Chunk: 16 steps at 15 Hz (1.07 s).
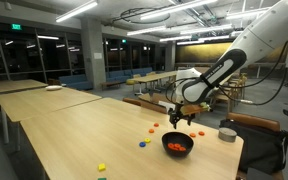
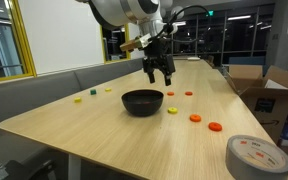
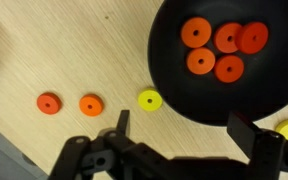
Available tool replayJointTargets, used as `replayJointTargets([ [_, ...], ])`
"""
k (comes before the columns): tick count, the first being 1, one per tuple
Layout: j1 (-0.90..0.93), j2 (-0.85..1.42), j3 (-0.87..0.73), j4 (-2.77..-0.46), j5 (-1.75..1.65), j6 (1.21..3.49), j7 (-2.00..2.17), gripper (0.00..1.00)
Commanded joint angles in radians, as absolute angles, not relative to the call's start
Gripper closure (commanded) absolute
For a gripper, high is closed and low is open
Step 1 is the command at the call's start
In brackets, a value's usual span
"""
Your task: Pick up some of the yellow and orange objects from the table and put them in the bowl
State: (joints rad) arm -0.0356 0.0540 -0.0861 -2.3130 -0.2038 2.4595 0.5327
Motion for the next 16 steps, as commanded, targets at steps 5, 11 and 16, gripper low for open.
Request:
replayJointTargets([
  [5, -0.116, 0.069, -0.147, -2.369, -0.018, 2.575, 0.529, 0.00],
  [11, -0.143, 0.134, -0.162, -2.373, 0.125, 2.644, 0.489, 0.00],
  [16, -0.153, 0.175, -0.183, -2.374, 0.162, 2.677, 0.489, 0.00],
])
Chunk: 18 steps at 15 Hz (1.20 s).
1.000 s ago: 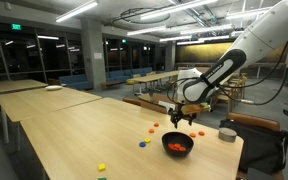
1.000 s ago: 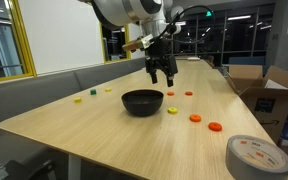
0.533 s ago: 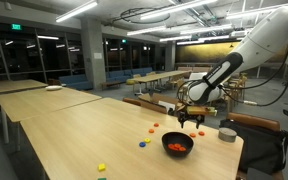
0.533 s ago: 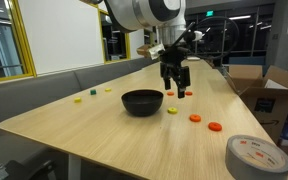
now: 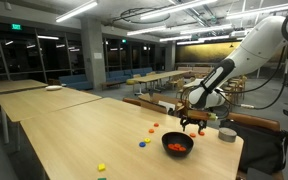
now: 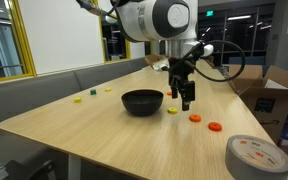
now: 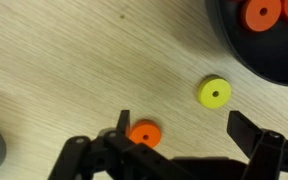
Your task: Pick up some of the yellow and orange objects from the table and put them in the bowl
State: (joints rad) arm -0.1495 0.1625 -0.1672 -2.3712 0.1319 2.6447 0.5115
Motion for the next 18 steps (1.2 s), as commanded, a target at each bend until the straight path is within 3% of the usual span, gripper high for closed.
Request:
replayJointTargets([
  [1, -0.148, 0.184, -0.198, -2.370, 0.133, 2.667, 0.513, 0.00],
  [18, -0.158, 0.306, -0.251, -2.252, 0.135, 2.637, 0.493, 0.00],
])
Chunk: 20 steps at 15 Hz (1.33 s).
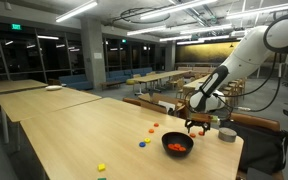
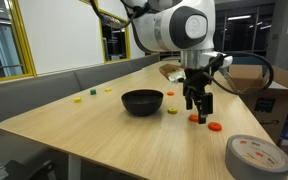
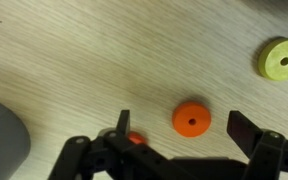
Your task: Pick up some of the yellow and orange objects from the table and put them in the bowl
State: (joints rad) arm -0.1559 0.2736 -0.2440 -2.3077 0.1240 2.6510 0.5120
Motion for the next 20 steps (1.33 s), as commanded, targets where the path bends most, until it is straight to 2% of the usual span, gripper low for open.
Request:
replayJointTargets([
  [1, -0.159, 0.315, -0.251, -2.240, 0.136, 2.632, 0.491, 0.00],
  [20, -0.146, 0.376, -0.225, -2.172, 0.160, 2.609, 0.481, 0.00],
])
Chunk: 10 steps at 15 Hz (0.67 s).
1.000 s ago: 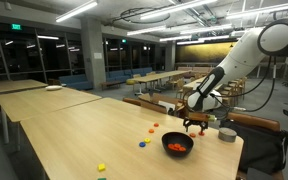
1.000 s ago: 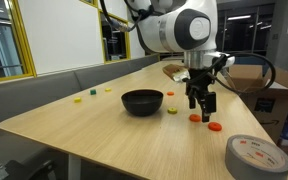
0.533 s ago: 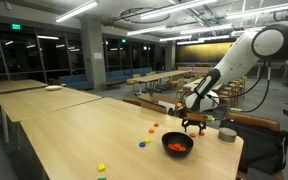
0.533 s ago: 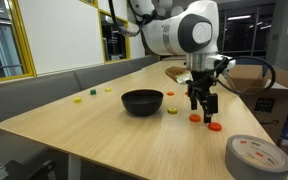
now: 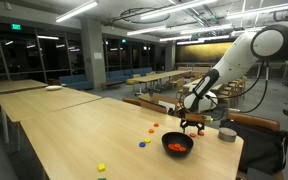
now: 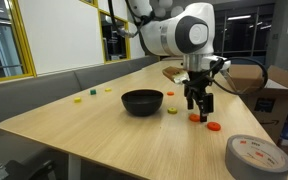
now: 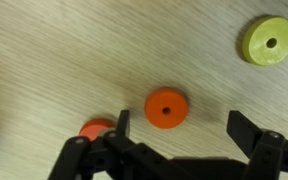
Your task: Pick up some of the yellow and orange objects from the table and put them in the bowl
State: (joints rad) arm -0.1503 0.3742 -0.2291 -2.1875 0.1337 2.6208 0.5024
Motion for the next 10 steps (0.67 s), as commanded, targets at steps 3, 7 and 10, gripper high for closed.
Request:
replayJointTargets([
  [3, -0.144, 0.375, -0.223, -2.175, 0.161, 2.610, 0.480, 0.00],
  [7, -0.142, 0.375, -0.225, -2.178, 0.156, 2.614, 0.478, 0.34],
  [10, -0.142, 0.375, -0.226, -2.179, 0.155, 2.613, 0.478, 0.59],
])
